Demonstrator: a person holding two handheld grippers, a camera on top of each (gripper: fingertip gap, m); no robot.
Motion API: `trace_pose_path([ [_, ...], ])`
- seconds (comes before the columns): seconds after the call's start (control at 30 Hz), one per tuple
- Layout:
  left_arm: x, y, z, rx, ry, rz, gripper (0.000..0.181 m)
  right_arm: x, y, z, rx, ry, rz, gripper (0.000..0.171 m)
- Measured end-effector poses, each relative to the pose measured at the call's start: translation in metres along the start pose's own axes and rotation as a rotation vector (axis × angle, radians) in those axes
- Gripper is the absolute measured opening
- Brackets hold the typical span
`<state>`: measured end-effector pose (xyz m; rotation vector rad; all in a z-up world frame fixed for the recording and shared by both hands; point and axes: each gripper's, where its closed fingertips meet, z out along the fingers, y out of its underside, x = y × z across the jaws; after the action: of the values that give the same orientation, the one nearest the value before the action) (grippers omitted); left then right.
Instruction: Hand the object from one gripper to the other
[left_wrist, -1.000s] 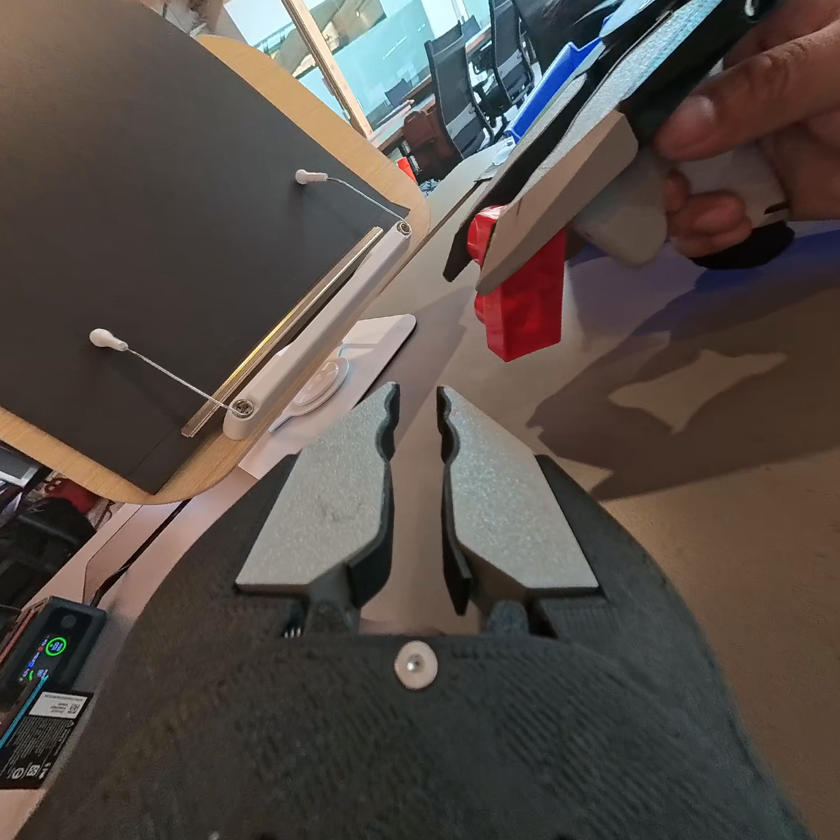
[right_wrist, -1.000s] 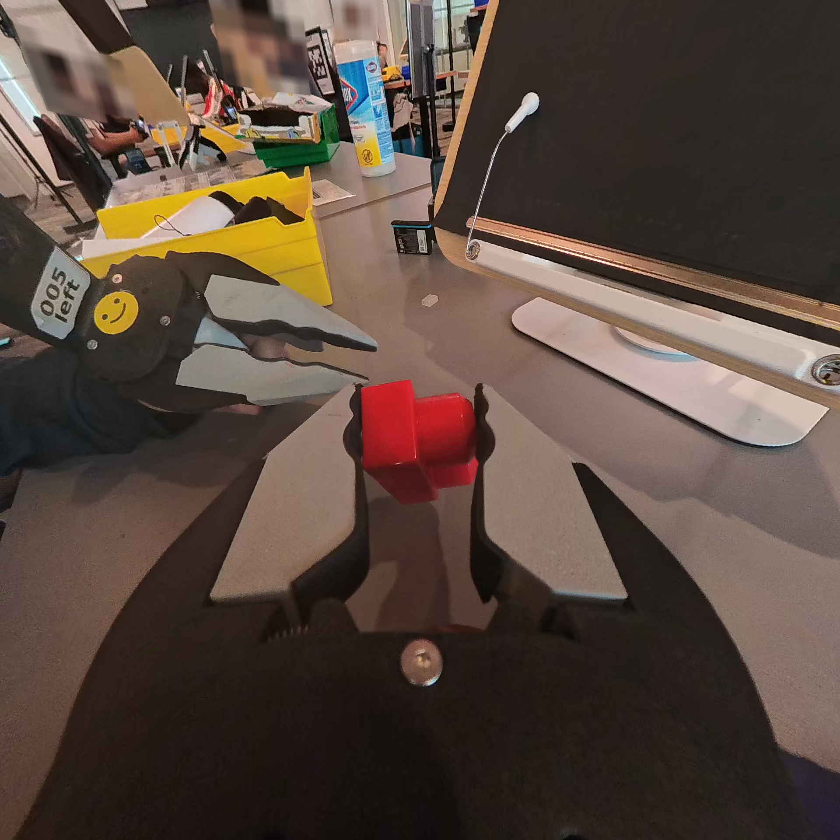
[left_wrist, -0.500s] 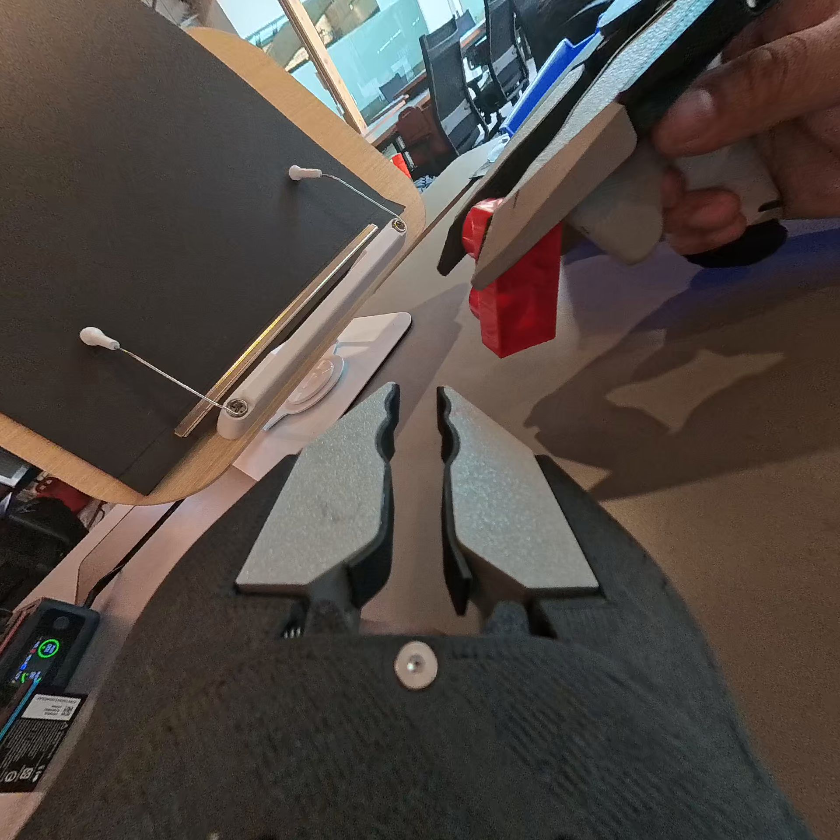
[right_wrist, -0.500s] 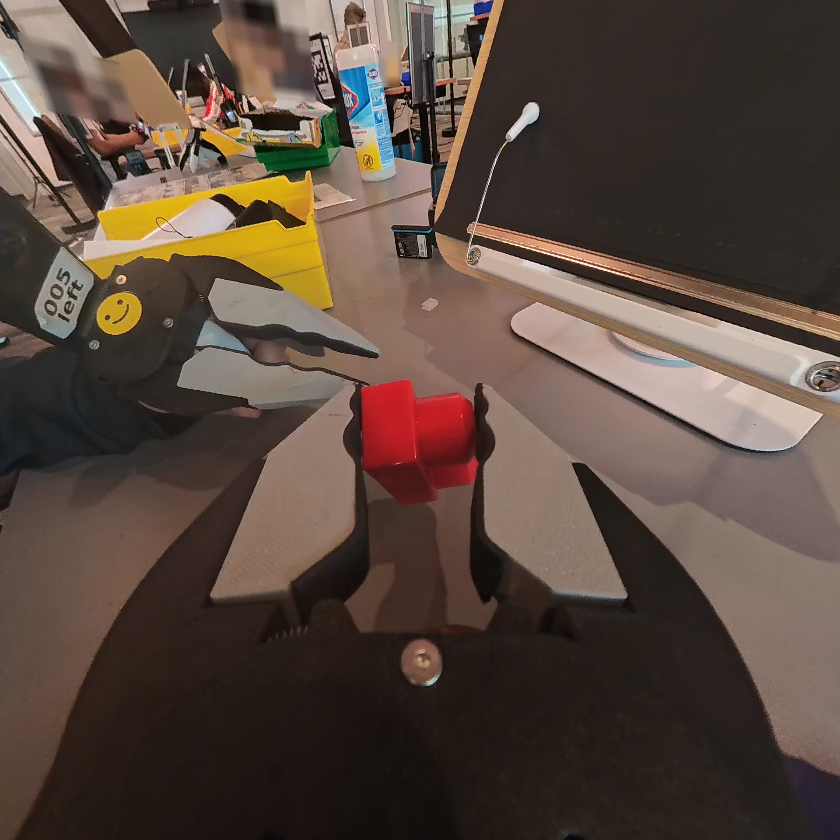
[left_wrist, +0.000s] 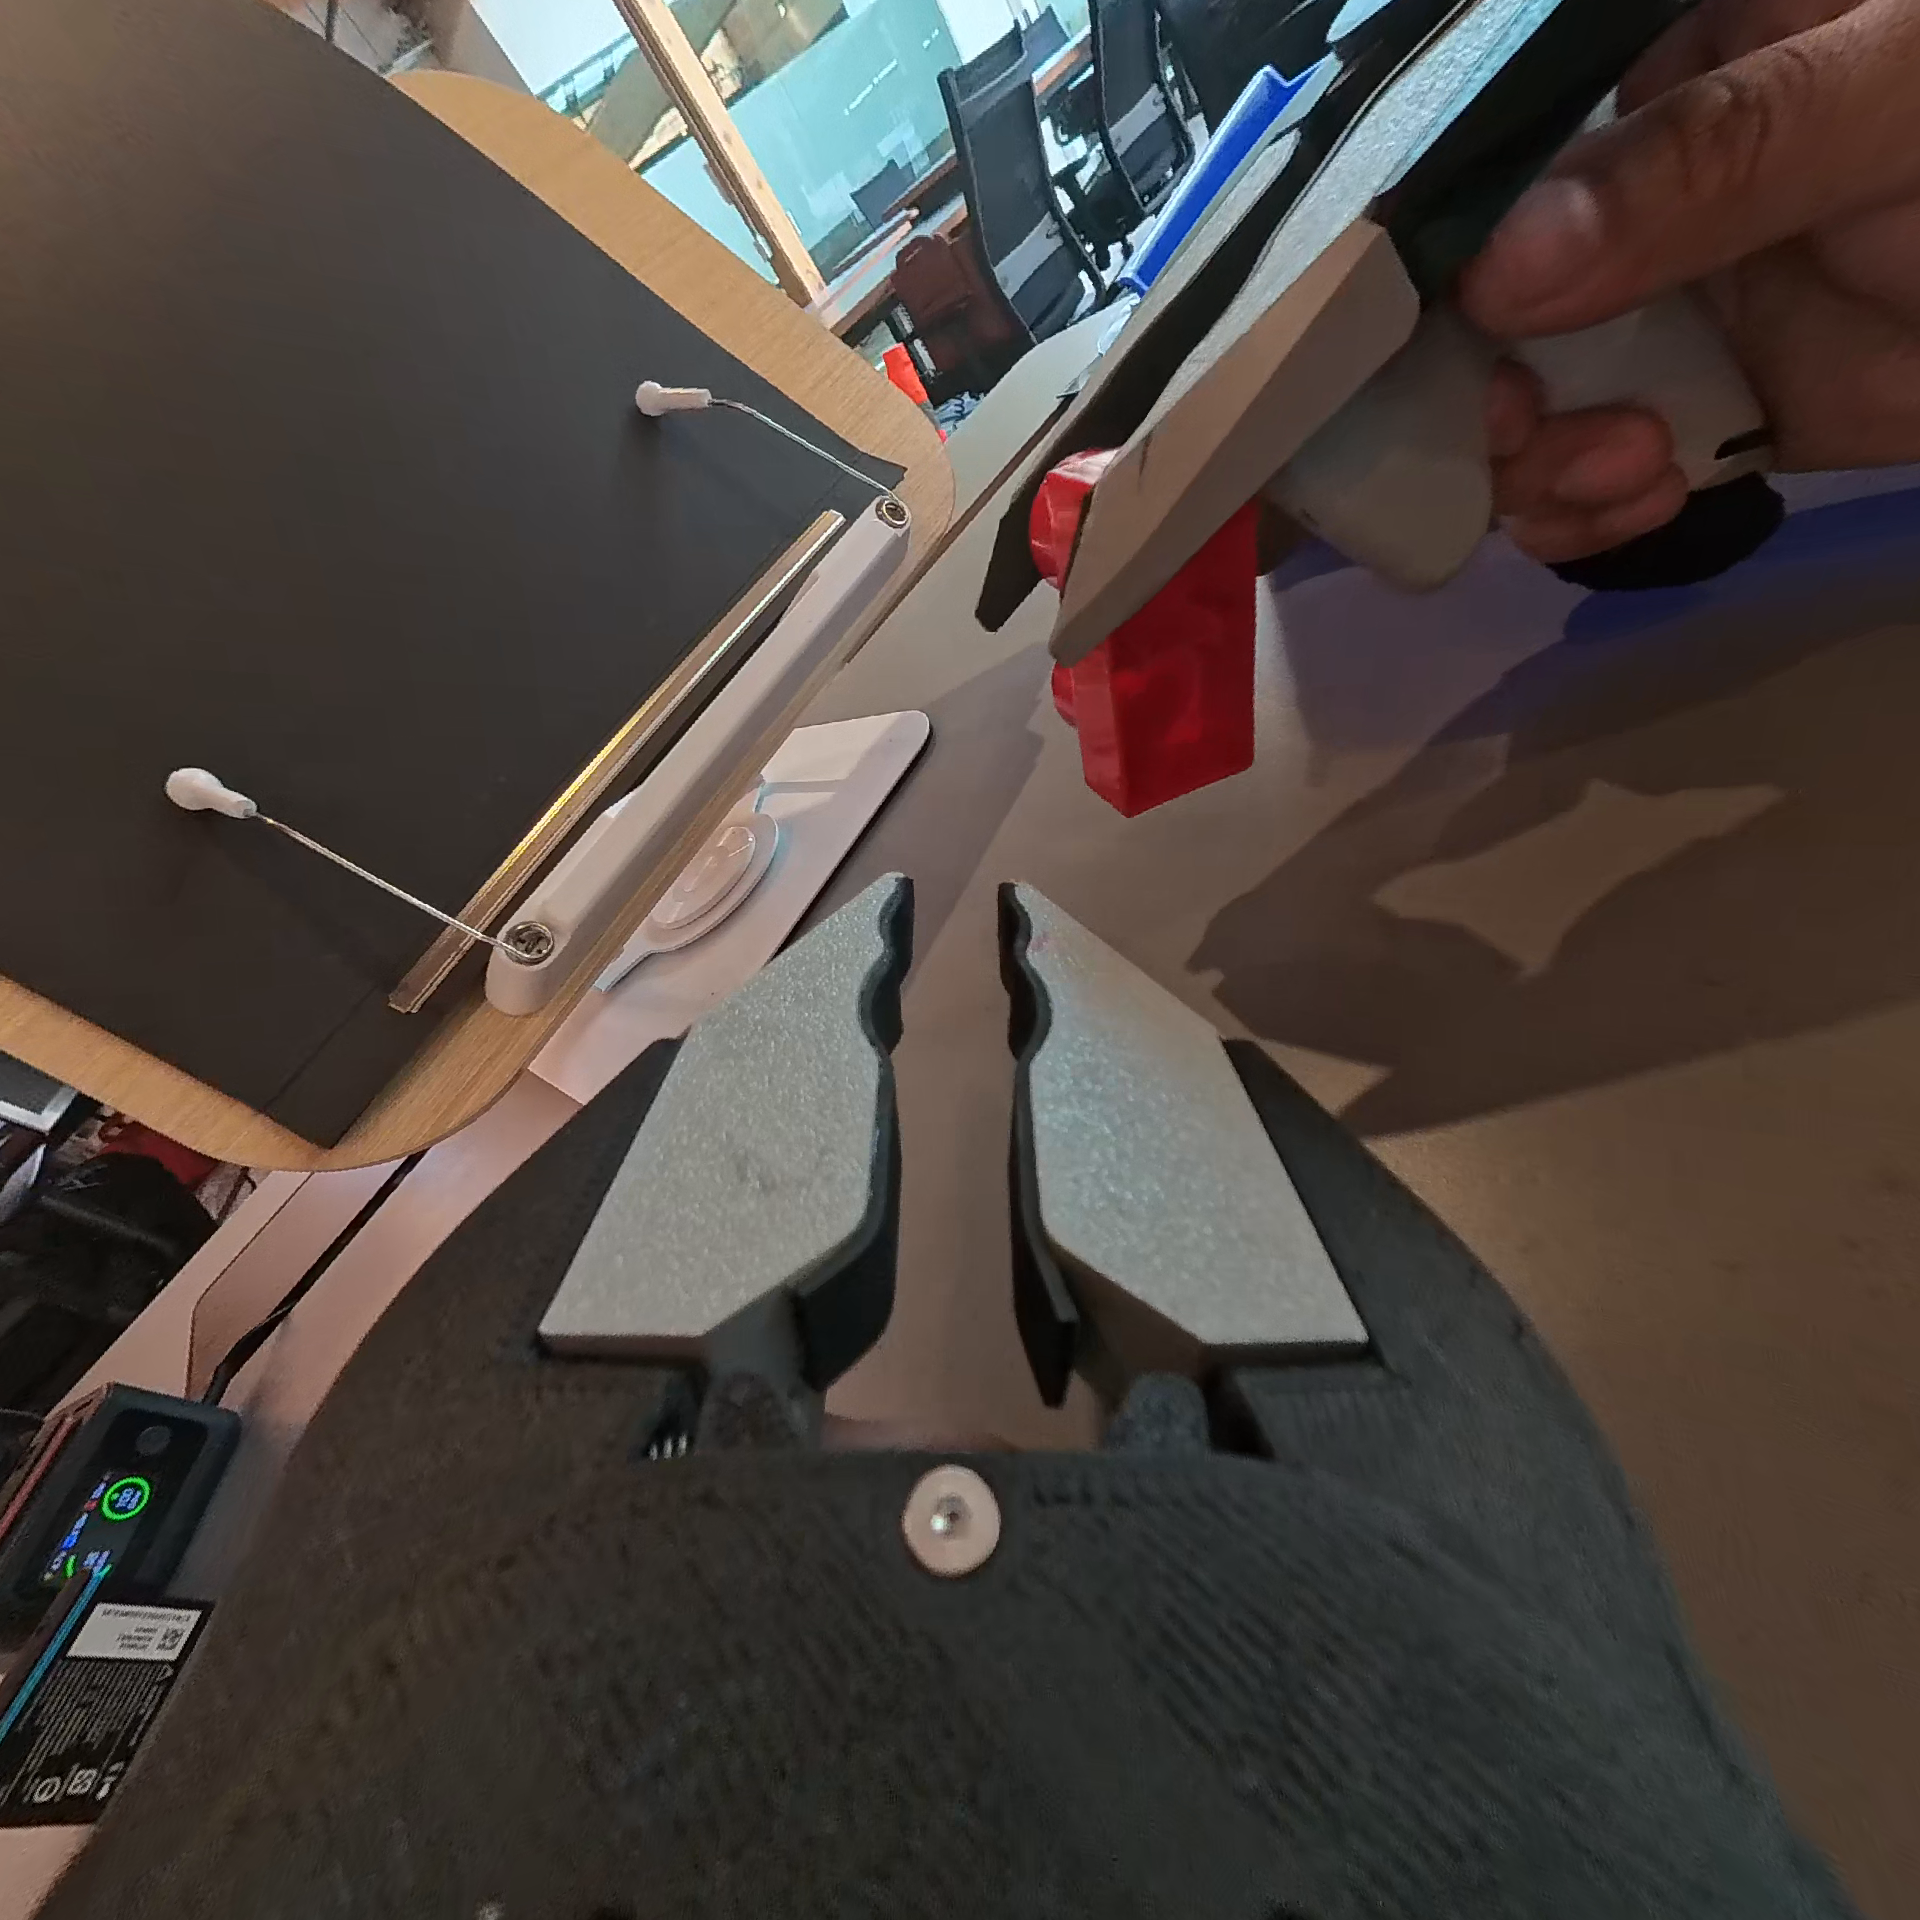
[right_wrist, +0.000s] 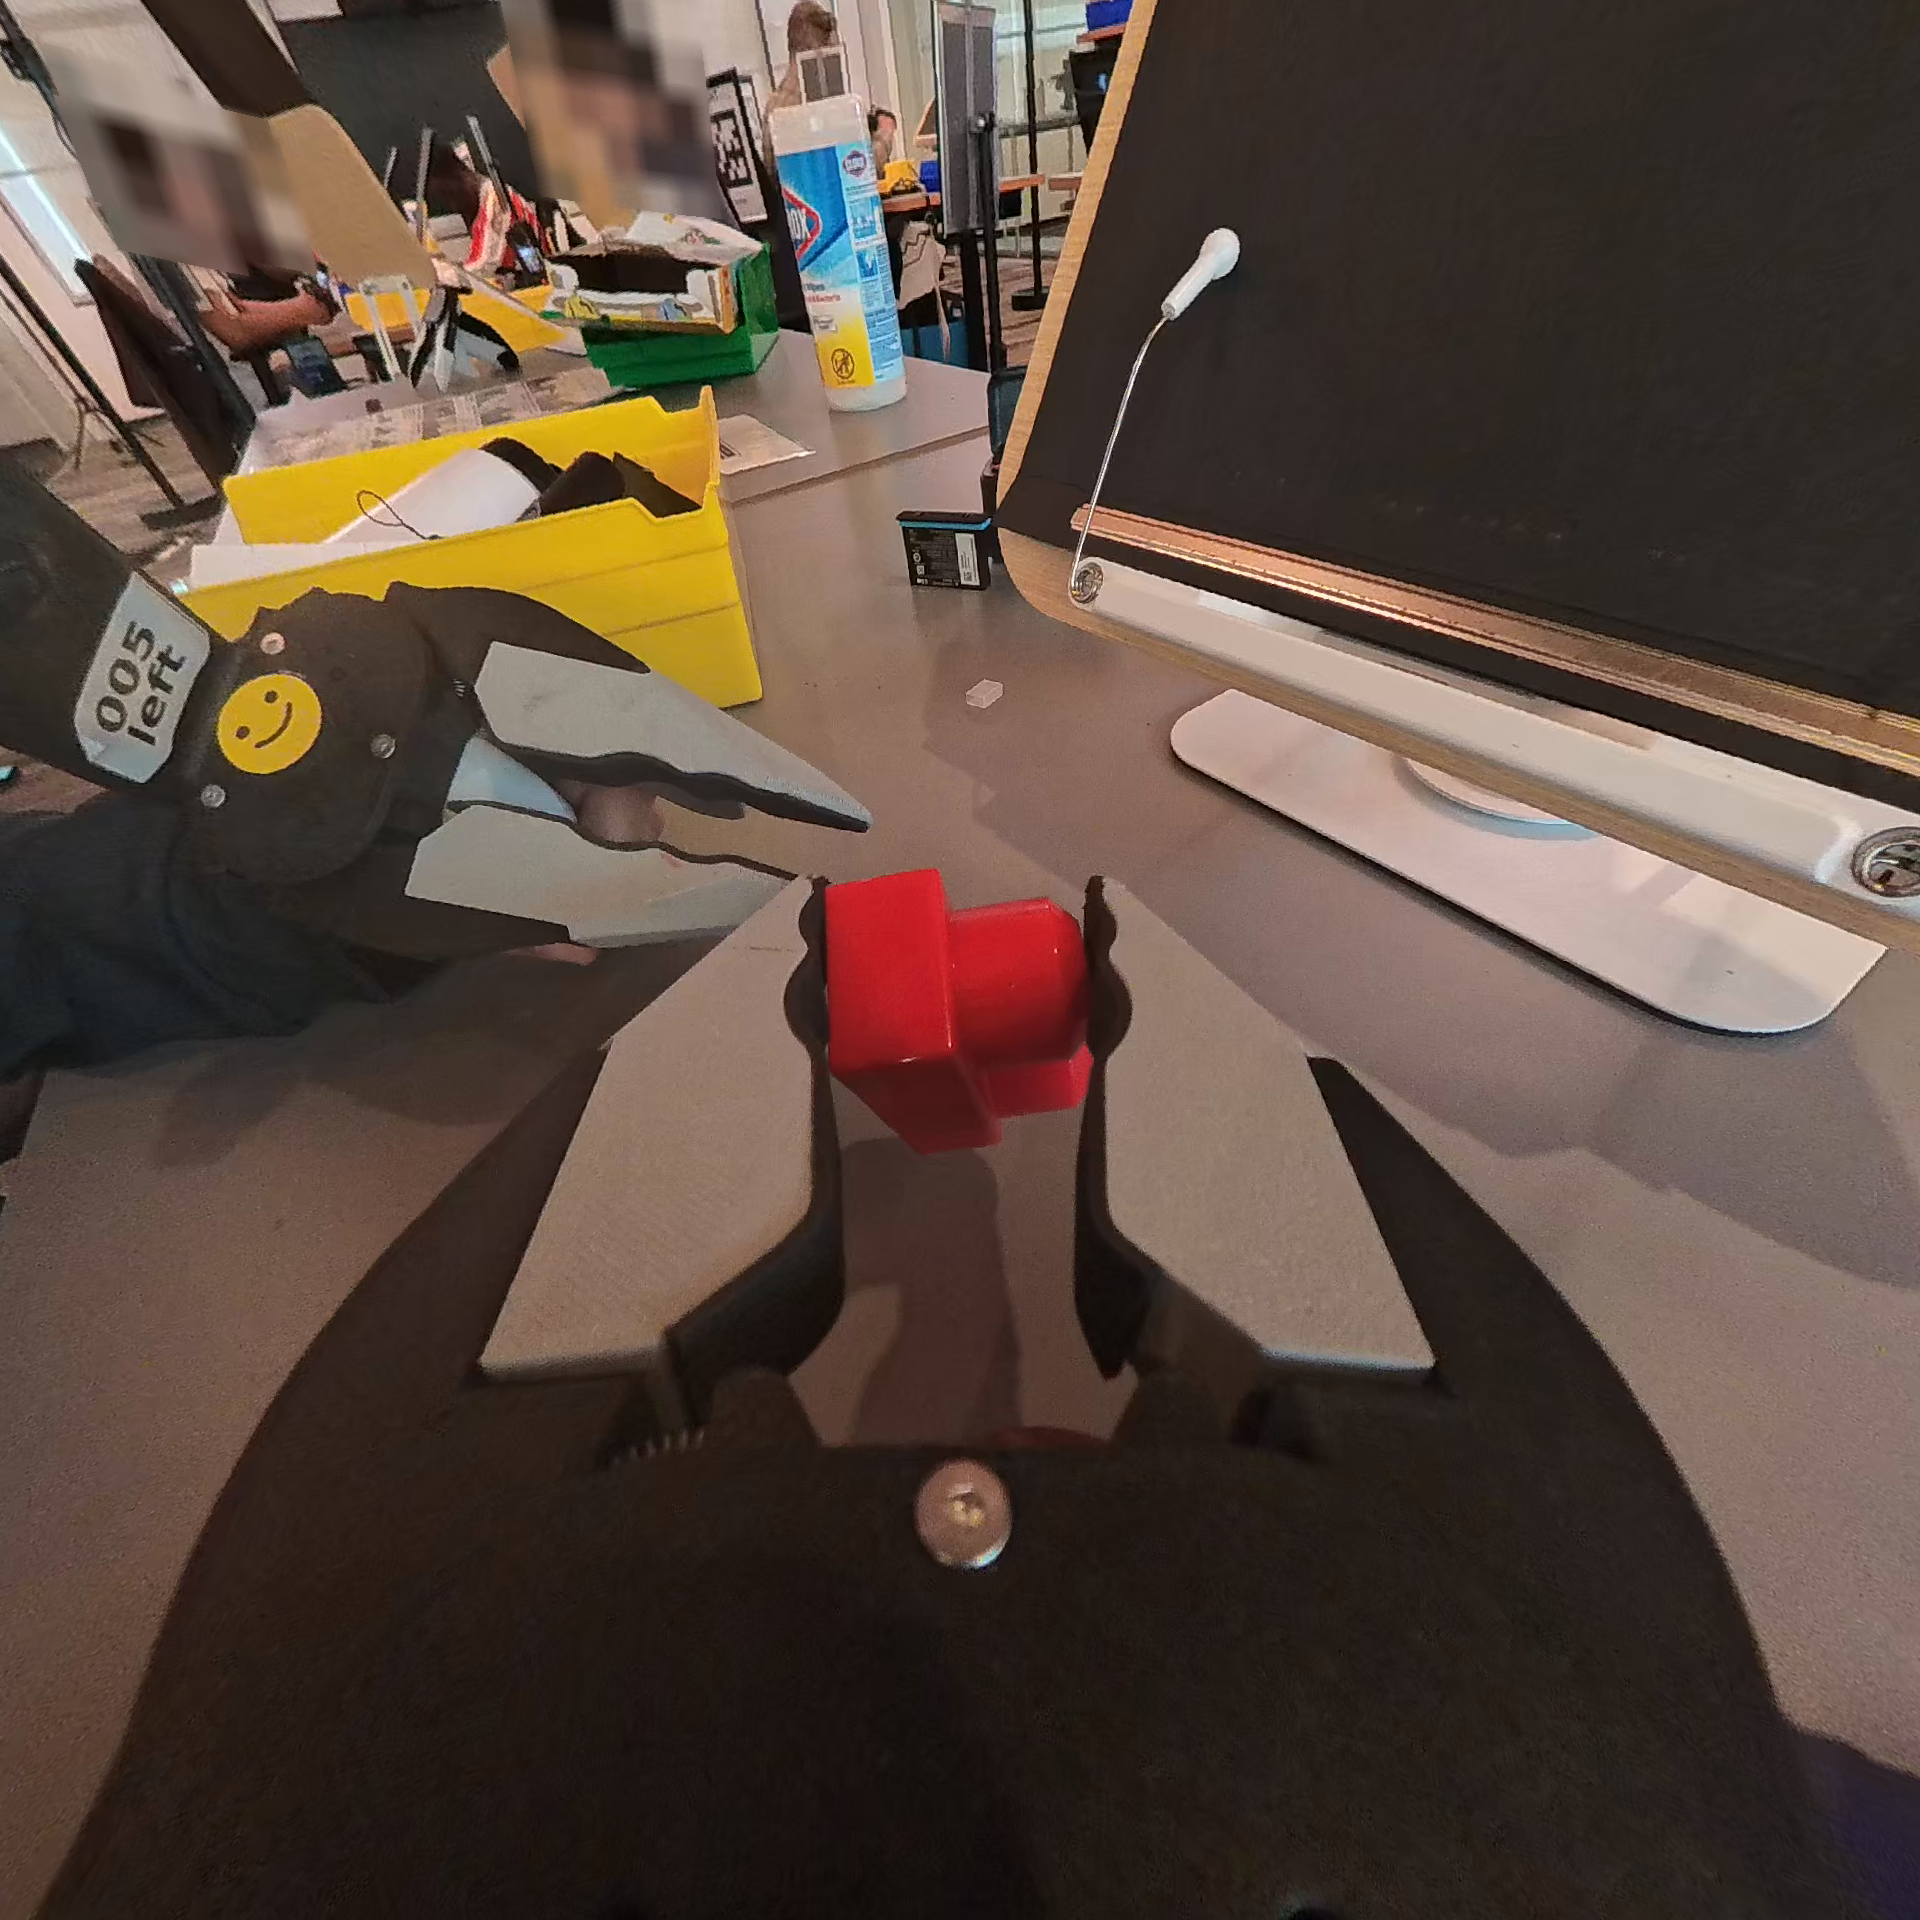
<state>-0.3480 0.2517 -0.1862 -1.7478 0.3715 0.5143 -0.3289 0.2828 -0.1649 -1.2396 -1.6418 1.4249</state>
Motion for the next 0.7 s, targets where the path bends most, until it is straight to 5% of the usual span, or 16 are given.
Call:
trace_pose_path([
  [0.03,0.001,0.000,0.000,-0.001,0.001,0.003,0.013,0.000,0.000,0.000,-0.002,-0.001,0.000,0.046],
  [0.37,-0.002,-0.007,-0.003,0.038,0.056,-0.144,0.015,-0.004,-0.009,-0.004,0.035,0.014,-0.069,0.046],
  [0.7,-0.004,-0.009,-0.009,0.058,0.224,-0.482,0.040,-0.009,-0.013,-0.008,-0.047,0.262,-0.608,0.046],
])
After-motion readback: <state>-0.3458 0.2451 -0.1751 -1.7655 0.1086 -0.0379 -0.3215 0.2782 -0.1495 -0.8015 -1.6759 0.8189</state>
